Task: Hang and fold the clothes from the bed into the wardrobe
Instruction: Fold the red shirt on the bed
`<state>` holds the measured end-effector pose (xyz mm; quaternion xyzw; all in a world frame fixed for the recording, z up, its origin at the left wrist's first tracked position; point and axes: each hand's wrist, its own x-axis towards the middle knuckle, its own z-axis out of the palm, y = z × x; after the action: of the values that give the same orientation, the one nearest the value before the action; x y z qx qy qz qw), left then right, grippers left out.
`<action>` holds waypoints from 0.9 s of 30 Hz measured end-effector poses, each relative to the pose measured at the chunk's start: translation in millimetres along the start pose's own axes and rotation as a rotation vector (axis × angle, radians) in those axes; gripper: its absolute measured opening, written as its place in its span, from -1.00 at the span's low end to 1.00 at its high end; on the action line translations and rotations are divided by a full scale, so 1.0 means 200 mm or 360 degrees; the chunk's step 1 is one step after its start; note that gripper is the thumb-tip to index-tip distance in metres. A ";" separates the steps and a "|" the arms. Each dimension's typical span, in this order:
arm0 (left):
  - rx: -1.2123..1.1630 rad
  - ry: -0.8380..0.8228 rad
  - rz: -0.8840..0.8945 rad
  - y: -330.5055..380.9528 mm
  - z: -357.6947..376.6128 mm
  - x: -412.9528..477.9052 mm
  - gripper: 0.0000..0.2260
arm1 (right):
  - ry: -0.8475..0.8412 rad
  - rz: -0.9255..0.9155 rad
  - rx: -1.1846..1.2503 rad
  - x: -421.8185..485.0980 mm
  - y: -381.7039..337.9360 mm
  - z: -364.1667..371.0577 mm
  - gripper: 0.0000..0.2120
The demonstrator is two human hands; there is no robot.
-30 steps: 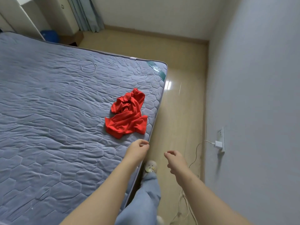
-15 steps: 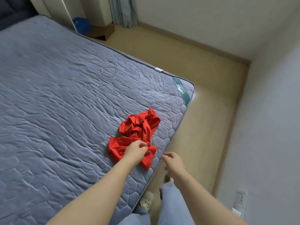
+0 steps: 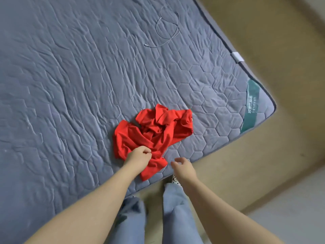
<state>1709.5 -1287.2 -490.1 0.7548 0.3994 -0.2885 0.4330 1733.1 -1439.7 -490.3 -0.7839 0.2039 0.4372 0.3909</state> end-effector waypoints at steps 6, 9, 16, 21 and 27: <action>0.0112 0.0077 -0.0070 -0.08 0.12 0.30 -0.80 | -0.0205 0.0064 -0.0116 0.35 0.07 0.15 -0.64; 0.0240 0.0147 -0.0109 -0.18 0.21 0.41 -0.87 | -0.0245 0.0103 -0.0175 0.49 0.13 0.23 -0.72; 0.0564 -0.0076 -0.0004 -0.57 0.39 0.61 -0.48 | -0.0310 -0.0042 -0.0251 0.78 0.30 0.37 -0.48; 0.0876 -0.0130 0.0087 -0.69 0.44 0.67 -0.26 | -0.0456 -0.0160 -0.0404 0.87 0.37 0.45 -0.54; 0.0501 0.0506 0.0225 -0.72 0.46 0.63 -0.88 | -0.0354 0.0040 -0.0012 0.83 0.34 0.50 -0.92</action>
<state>1643.4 -1279.2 -691.4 0.8751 0.3587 -0.1938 0.2607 1723.9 -1397.5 -690.4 -0.7293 0.1675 0.5272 0.4027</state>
